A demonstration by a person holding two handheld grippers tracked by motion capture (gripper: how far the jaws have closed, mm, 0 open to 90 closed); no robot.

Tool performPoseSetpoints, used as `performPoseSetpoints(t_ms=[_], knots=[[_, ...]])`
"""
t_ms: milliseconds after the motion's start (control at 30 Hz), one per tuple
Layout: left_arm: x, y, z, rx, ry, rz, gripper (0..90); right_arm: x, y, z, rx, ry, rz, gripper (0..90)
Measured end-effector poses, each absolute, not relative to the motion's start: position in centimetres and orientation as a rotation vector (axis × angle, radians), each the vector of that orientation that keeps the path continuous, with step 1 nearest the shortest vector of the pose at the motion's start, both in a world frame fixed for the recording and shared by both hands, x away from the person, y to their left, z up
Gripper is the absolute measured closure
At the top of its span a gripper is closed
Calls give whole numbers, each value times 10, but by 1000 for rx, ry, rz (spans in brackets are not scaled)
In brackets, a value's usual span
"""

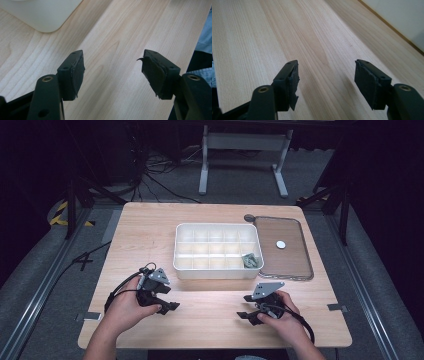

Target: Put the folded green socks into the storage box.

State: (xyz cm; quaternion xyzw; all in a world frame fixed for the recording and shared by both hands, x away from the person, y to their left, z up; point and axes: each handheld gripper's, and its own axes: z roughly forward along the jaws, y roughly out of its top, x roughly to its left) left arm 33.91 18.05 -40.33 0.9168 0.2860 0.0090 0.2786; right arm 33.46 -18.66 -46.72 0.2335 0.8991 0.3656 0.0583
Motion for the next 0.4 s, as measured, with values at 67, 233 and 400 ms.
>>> performPoseSetpoints(t_ms=[67, 233, 400], knots=[[339, 180, -404, 2471, 763, 22, 356, 334, -186, -469, 713, 2731, 1102, 365], [340, 178, -408, 2536, 752, 50, 356, 332, -184, -473, 687, 2737, 1089, 360], [341, 177, -411, 2558, 756, 48, 330, 333, -187, -473, 697, 2720, 1084, 343]])
